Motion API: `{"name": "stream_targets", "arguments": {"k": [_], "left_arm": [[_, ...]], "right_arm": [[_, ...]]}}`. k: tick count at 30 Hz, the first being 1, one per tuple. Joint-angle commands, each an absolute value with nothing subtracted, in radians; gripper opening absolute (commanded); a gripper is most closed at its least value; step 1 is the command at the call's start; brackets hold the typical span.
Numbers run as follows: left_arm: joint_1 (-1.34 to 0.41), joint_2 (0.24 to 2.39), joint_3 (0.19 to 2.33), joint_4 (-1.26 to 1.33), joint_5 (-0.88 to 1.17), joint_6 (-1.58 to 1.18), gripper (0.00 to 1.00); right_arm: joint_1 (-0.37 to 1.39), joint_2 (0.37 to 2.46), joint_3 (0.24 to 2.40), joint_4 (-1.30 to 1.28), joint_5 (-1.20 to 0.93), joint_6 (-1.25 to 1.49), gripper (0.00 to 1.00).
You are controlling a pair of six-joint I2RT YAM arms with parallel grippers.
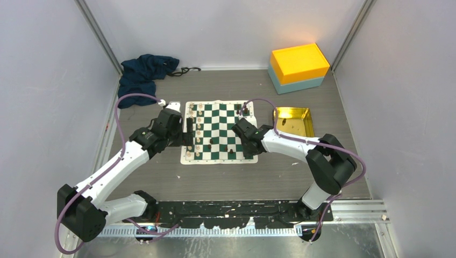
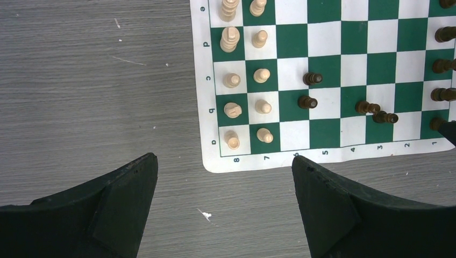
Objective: Set up the chess pieces on the board
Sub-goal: Place the chess piece on the chessboard.
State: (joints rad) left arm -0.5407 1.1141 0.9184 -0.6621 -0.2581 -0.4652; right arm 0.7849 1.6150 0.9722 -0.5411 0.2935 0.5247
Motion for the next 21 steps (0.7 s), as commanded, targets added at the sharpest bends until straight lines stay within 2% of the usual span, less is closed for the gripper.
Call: {"name": "stream_targets", "arguments": {"k": [1, 7, 21], "left_arm": [[-0.535, 1.096, 0.925, -0.627, -0.262, -0.466, 0.96], [-0.535, 1.097, 0.923, -0.624, -0.262, -0.466, 0.96], [-0.535, 1.09, 0.918, -0.629, -0.285, -0.449, 0.96]], "right_arm": [[0.791, 1.612, 0.977, -0.529, 0.289, 0.52, 0.34], [0.792, 1.602, 1.002, -0.544, 0.279, 0.501, 0.42], [0.795, 1.527, 1.149, -0.639, 0.312, 0.468, 0.43]]}}
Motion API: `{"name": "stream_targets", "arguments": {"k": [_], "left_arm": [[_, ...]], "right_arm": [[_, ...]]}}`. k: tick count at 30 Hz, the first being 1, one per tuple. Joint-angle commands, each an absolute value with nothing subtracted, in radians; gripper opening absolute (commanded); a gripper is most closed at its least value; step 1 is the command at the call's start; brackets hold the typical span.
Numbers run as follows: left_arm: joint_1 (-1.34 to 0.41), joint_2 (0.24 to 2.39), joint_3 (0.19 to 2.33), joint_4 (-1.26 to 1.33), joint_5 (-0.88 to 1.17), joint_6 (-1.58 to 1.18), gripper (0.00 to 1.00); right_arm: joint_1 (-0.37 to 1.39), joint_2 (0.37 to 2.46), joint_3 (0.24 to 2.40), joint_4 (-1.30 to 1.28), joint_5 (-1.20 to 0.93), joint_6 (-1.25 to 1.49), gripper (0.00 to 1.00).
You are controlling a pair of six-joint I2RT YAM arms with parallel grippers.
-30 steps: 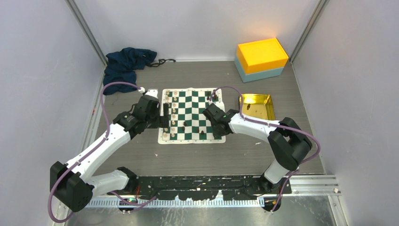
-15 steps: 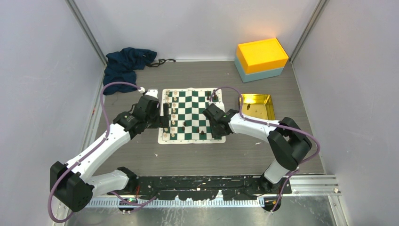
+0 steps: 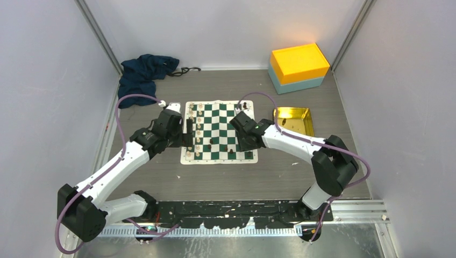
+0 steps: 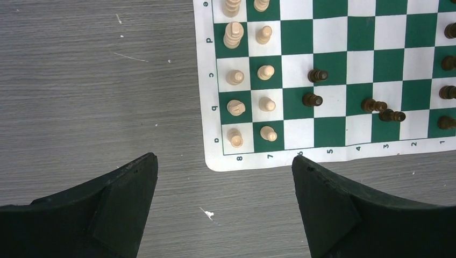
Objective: Set up the chess pieces on the board
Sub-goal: Place the chess piece on the chessboard, then pick up the chess piece from the storage box.
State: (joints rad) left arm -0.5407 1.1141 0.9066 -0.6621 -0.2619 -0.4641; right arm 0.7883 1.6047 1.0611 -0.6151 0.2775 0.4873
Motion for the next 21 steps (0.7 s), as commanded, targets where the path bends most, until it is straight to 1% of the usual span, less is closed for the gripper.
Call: {"name": "stream_targets", "arguments": {"k": [1, 7, 10, 16, 21], "left_arm": [[-0.535, 1.092, 0.921, -0.633, -0.285, -0.448, 0.96], [-0.535, 1.093, 0.921, -0.648, -0.284, -0.452, 0.96], [-0.535, 1.094, 0.927, -0.65, -0.289, -0.453, 0.96], [-0.535, 1.094, 0.937, -0.657, -0.303, -0.446, 0.96], [-0.535, 1.097, 0.943, -0.657, -0.31, -0.437, 0.96]], "right_arm": [[0.794, 1.524, 1.164, -0.645, 0.325, 0.468, 0.42], [0.783, 1.5, 1.232, -0.659, 0.462, 0.48, 0.43], [0.734, 1.492, 1.243, -0.66, 0.52, 0.493, 0.43], [0.561, 1.492, 1.237, -0.65, 0.568, 0.531, 0.43], [0.424, 1.521, 1.231, -0.614, 0.56, 0.534, 0.43]]}}
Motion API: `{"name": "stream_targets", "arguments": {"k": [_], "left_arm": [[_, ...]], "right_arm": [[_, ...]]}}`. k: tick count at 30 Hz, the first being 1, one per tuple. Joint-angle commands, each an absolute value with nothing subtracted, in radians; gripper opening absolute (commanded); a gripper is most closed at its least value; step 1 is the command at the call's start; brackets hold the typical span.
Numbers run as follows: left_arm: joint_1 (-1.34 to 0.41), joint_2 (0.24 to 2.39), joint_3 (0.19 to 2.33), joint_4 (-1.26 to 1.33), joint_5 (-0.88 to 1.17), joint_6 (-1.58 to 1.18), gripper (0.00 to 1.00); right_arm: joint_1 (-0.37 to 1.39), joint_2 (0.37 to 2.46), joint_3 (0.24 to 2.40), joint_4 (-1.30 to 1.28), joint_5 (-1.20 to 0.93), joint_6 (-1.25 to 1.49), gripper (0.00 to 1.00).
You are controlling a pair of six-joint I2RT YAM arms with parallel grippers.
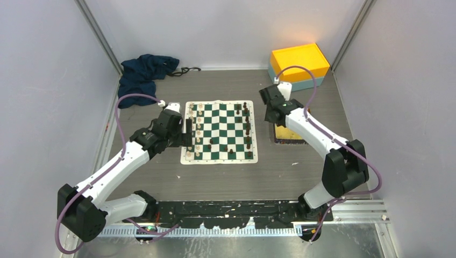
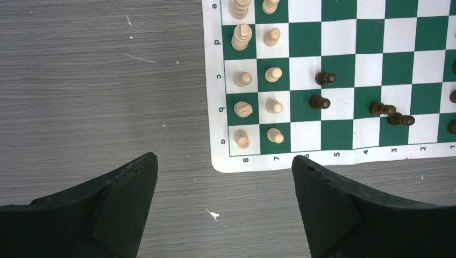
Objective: Set up the chess pieces on the board
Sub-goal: Pick up the chess piece from the storage box.
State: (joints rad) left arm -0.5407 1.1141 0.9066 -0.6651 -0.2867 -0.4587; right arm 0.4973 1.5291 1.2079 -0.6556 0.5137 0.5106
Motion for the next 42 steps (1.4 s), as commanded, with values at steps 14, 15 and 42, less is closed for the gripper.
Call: {"name": "stream_targets", "arguments": {"k": [14, 15, 42], "left_arm": [[-0.534, 1.103, 0.944, -0.655, -0.324, -0.422, 0.96], [-0.535, 1.103, 0.944, -0.655, -0.324, -0.421, 0.96], [-0.534, 1.146, 0.959, -0.654, -0.324, -0.419, 0.96]], "right_arm": [[0.273, 1.681, 1.258, -0.536, 0.488, 0.534, 0.43], [0.267, 1.691, 1.262, -0.531, 0.483, 0.534, 0.43], [0.189, 1.846, 1.294, -0.458, 0.41, 0.541, 0.41]]}}
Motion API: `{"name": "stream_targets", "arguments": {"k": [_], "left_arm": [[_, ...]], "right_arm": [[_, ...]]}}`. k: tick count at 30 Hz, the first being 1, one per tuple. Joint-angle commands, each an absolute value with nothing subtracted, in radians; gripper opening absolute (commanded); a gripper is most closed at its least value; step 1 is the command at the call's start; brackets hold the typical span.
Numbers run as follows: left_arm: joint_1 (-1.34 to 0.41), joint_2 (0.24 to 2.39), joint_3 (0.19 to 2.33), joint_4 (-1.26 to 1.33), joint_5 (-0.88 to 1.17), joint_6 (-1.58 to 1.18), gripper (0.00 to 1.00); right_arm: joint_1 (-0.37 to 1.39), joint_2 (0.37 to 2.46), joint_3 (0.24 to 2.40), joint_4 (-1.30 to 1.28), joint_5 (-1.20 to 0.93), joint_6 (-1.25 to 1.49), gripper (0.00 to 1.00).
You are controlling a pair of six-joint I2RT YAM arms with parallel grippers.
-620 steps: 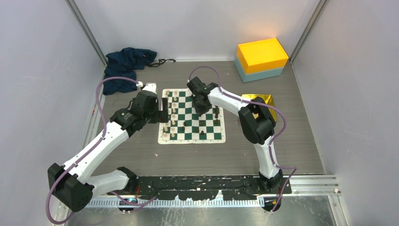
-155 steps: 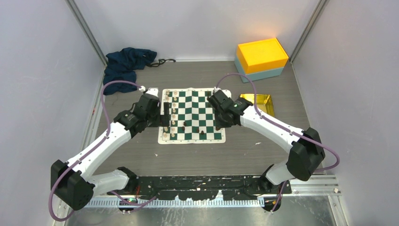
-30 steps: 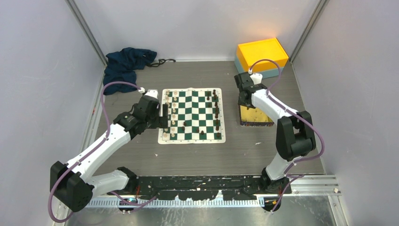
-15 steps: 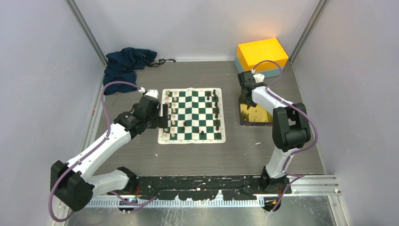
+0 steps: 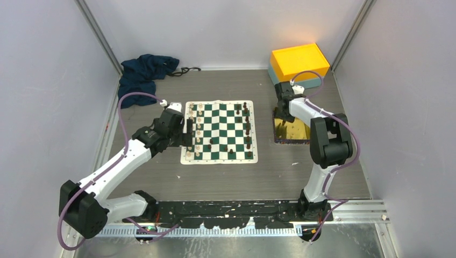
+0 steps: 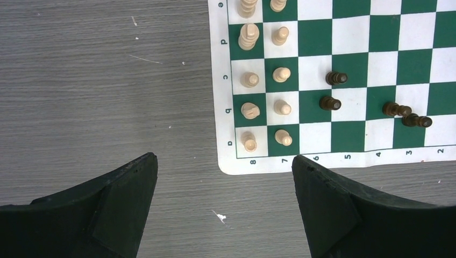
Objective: Set up the chess pieces on the board
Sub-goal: Pick up the chess piece from the storage box.
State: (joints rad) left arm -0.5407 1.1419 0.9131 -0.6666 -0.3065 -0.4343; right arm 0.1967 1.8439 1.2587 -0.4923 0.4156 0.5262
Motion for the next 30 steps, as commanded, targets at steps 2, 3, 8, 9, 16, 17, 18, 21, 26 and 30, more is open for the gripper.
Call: {"name": "stream_targets", "arguments": {"k": [2, 3, 8, 9, 16, 17, 18, 21, 26, 30], "left_arm": [[-0.534, 1.151, 0.96, -0.653, -0.324, -0.419, 0.96], [-0.535, 1.154, 0.961, -0.653, -0.324, -0.419, 0.96], [-0.534, 1.164, 0.964, -0.652, -0.319, -0.419, 0.96], [-0.533, 1.166, 0.965, -0.653, -0.319, -0.419, 0.96], [-0.534, 1.169, 0.966, -0.652, -0.318, -0.419, 0.96], [-0.534, 1.17, 0.966, -0.652, -0.318, -0.419, 0.96], [-0.533, 1.17, 0.965, -0.652, -0.316, -0.419, 0.96], [-0.534, 1.172, 0.968, -0.653, -0.314, -0.419, 0.96], [-0.535, 1.171, 0.967, -0.652, -0.311, -0.421, 0.96], [-0.534, 1.166, 0.965, -0.651, -0.308, -0.425, 0.96]], "right_arm": [[0.188, 1.85, 1.291, -0.455, 0.405, 0.544, 0.4], [0.187, 1.85, 1.287, -0.451, 0.403, 0.544, 0.4], [0.184, 1.862, 1.285, -0.443, 0.398, 0.544, 0.33], [0.182, 1.864, 1.285, -0.442, 0.399, 0.543, 0.29], [0.175, 1.868, 1.277, -0.439, 0.391, 0.545, 0.14], [0.175, 1.867, 1.274, -0.438, 0.391, 0.546, 0.12], [0.174, 1.865, 1.271, -0.437, 0.391, 0.545, 0.09], [0.172, 1.847, 1.259, -0.43, 0.392, 0.548, 0.01], [0.165, 1.786, 1.219, -0.397, 0.358, 0.585, 0.01], [0.143, 1.738, 1.173, -0.364, 0.301, 0.657, 0.01]]}}
